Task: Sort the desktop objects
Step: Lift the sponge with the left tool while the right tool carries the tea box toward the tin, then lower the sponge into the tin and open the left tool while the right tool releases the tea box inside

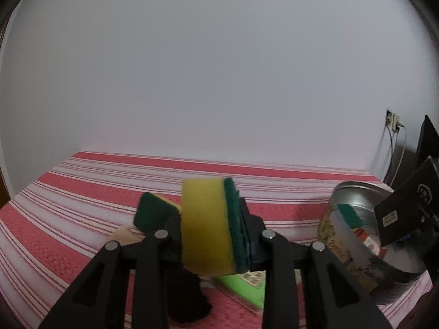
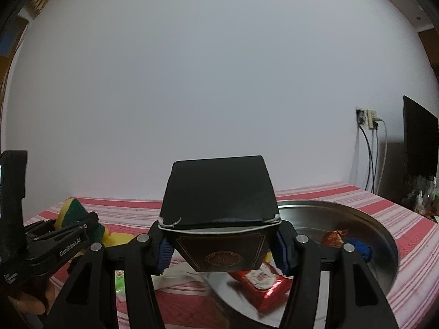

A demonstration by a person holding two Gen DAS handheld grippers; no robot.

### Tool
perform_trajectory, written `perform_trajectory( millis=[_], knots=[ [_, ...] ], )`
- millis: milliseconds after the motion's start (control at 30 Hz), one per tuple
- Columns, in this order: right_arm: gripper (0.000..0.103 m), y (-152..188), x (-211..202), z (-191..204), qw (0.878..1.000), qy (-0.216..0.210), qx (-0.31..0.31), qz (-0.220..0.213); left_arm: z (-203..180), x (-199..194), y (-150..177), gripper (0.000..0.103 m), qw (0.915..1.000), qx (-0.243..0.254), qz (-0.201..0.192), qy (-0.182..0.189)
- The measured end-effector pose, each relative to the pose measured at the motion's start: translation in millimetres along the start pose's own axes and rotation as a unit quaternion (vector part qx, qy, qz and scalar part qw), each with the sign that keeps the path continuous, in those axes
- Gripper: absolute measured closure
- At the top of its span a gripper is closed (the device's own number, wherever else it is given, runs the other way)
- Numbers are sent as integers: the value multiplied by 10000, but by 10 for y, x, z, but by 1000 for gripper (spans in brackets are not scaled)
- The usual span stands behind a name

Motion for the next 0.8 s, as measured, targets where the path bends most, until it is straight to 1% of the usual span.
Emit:
perform_trajectory(
  millis=[33, 67, 167, 267, 367, 533, 700, 800],
  knots=[
    [43, -11, 2, -26, 10000, 13, 53, 17, -40, -13, 6, 74, 10000, -34, 14, 55],
    [43, 118, 40, -151, 9999, 66, 73, 18, -69, -20, 11, 74, 9999, -43, 24, 87],
    [43, 161, -11, -207, 9998, 213, 38, -6, -174, -46, 22, 74, 9998, -22, 31, 190],
    [43, 185, 19, -379, 9994, 328, 115, 17, -267, -57, 27, 74, 9996, -16, 33, 290],
    [43, 122, -145, -362, 9988, 468, 169, 7, -383, -48, 33, 74, 9993, 35, 39, 364],
    [43, 96, -140, -621, 9971, 752, 142, -32, -569, -39, 36, 74, 9989, 128, 13, 460],
    [43, 84, -175, -885, 9947, 1011, 149, -72, -762, 2, 63, 74, 9975, 71, 119, 696],
    [43, 74, -184, -1049, 9931, 1161, 139, -82, -913, 9, 46, 74, 9965, 150, 123, 819]
  ],
)
Point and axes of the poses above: each gripper's, at about its wrist camera, not at the fingertips, and x roughly the way its jaws point, z to its left, y to its underside, the point moved 6 cm from there along x, roughly the way its jaws point, and after that the axes turned 9 degrees about -z, right-handed, at the moved point
